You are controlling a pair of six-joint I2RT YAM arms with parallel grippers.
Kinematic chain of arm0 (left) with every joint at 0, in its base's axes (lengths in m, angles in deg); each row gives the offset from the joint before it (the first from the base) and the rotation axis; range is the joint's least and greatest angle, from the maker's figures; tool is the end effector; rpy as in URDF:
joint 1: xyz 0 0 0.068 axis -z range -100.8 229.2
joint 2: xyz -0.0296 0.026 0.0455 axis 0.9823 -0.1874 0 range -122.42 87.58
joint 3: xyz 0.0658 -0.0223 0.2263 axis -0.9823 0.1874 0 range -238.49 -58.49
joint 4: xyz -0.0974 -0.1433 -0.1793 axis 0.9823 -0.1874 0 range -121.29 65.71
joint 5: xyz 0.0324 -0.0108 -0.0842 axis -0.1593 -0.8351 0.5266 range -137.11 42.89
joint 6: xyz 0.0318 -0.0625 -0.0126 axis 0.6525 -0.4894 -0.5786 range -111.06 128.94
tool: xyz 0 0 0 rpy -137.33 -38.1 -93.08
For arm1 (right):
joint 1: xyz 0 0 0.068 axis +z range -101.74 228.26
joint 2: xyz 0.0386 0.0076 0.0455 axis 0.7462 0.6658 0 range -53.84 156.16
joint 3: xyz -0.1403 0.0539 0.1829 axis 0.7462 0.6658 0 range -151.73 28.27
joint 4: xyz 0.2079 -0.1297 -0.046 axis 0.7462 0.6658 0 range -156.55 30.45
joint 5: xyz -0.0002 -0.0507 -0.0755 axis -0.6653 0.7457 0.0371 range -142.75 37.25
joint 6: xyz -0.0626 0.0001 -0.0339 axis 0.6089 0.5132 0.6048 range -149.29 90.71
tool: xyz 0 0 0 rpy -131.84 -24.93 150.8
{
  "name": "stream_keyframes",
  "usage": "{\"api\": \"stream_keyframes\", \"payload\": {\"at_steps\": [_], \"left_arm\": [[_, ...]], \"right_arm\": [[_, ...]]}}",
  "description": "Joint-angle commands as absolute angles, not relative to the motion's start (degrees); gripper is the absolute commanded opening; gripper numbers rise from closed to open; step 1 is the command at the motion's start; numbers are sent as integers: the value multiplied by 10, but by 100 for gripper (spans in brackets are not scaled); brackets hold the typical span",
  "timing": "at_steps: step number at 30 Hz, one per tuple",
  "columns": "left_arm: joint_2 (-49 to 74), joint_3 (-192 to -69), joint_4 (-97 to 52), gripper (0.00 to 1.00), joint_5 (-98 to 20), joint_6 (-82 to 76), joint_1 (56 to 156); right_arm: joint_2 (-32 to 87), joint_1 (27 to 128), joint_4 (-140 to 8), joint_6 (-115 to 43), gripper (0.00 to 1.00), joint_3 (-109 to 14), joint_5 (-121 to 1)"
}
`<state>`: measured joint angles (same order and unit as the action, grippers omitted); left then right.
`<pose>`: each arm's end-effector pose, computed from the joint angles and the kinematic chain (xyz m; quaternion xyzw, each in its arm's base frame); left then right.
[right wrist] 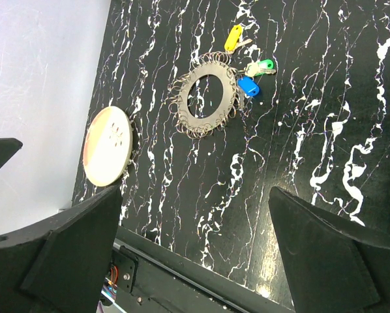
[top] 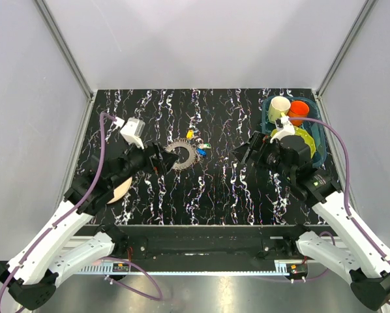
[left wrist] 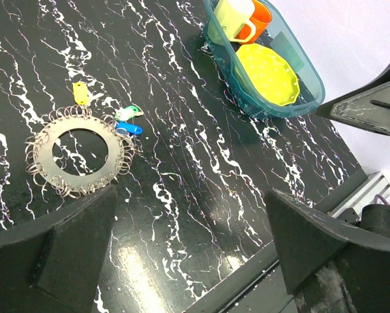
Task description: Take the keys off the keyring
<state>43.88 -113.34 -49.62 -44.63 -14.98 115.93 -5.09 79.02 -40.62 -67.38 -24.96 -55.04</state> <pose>0.1595 -0.1220 0.3413 0.1012 0.7824 -0.3249 0.5216 0.1885 0.1148 0.3133 0.0416 0.8252 0.3319 0.4551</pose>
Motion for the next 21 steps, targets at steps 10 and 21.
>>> {"api": "stream_keyframes", "payload": {"at_steps": [10, 21], "left_arm": [[365, -1173, -527, 72, -729, -239, 1151], [78, -1344, -631, 68, -751, -399, 1126]], "right_arm": [[-73, 794, -472, -664, 100, -223, -546], [-102, 794, -472, -635, 100, -199, -526]]}}
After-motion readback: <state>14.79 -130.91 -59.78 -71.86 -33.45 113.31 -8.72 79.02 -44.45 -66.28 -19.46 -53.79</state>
